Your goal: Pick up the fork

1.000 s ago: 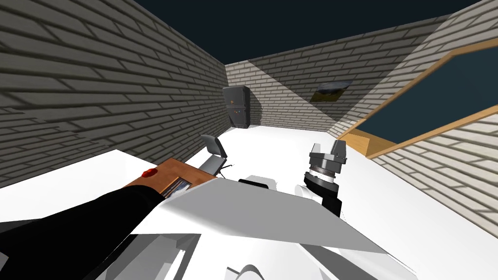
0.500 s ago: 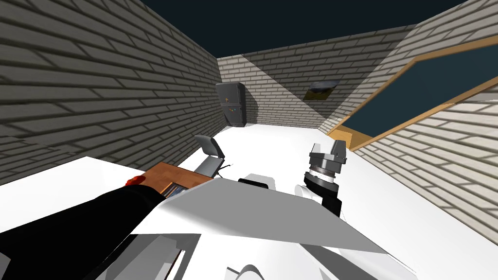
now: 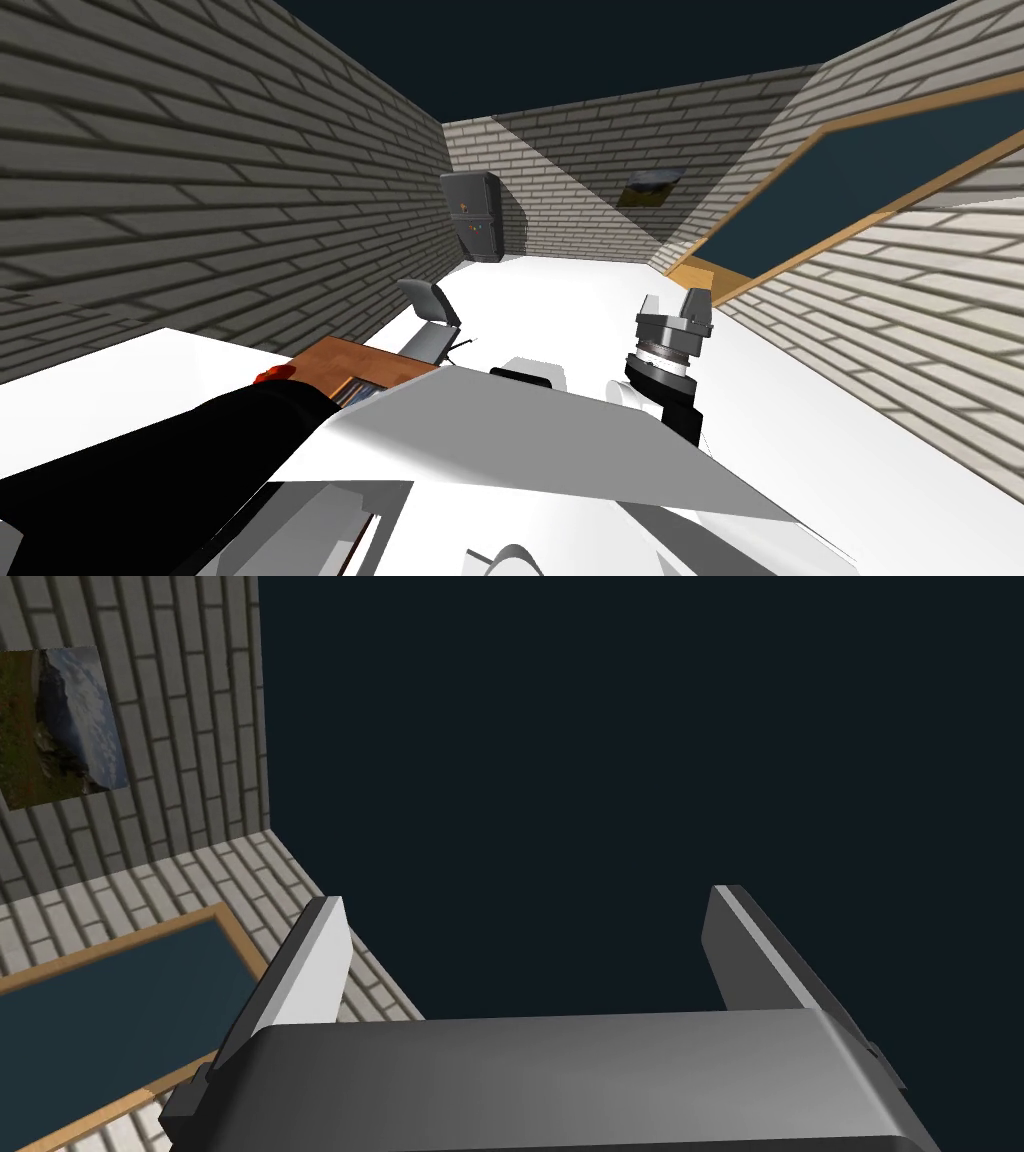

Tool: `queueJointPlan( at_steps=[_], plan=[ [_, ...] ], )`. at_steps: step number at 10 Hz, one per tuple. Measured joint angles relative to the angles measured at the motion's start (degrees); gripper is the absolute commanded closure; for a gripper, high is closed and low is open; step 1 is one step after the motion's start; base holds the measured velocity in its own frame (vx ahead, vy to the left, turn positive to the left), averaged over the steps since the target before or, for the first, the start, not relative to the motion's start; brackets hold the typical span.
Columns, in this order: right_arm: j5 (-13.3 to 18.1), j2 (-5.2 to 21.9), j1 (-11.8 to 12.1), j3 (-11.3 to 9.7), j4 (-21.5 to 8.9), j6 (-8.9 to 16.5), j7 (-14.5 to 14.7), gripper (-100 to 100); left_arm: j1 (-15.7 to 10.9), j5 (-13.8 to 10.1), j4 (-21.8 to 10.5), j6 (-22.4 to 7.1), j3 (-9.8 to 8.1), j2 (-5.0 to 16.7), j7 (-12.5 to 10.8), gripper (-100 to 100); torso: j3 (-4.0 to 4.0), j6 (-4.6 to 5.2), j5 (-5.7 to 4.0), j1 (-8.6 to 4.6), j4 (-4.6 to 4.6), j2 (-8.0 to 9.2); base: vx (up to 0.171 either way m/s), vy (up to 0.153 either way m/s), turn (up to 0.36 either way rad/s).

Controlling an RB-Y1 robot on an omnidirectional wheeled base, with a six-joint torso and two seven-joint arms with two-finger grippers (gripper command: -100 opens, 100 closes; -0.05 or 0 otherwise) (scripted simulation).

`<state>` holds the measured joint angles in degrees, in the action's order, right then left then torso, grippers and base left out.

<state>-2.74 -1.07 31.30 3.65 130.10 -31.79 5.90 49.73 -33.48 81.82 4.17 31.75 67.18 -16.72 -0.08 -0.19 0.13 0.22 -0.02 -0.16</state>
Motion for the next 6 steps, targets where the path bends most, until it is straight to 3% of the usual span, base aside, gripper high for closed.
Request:
queueJointPlan(
  at_steps=[1,2,3,6],
  plan=[
    [0.0,0.0,0.0,0.0,0.0,0.0,0.0,0,0.0,0.0,0.0,0.0,0.00,0.0,0.0,100,0.00,0.00,0.00,0.01,0.00,0.00,0.000,0.000,0.000],
    [0.0,0.0,0.0,0.0,0.0,0.0,0.0,0,0.0,0.0,0.0,0.0,0.00,0.0,0.0,0,0.00,0.00,0.00,0.02,-0.01,0.00,0.000,0.000,0.000],
    [0.0,0.0,0.0,0.0,0.0,0.0,0.0,0,0.0,0.0,0.0,0.0,0.00,0.0,0.0,100,0.00,0.00,-0.01,0.02,-0.01,0.00,0.030,0.012,0.182],
    [0.0,0.0,0.0,0.0,0.0,0.0,0.0,0,1.2,0.0,1.9,0.3,0.07,2.4,0.6,100,-0.17,-0.02,-0.02,0.01,-0.07,-0.29,0.079,0.010,0.200]
  ],
)
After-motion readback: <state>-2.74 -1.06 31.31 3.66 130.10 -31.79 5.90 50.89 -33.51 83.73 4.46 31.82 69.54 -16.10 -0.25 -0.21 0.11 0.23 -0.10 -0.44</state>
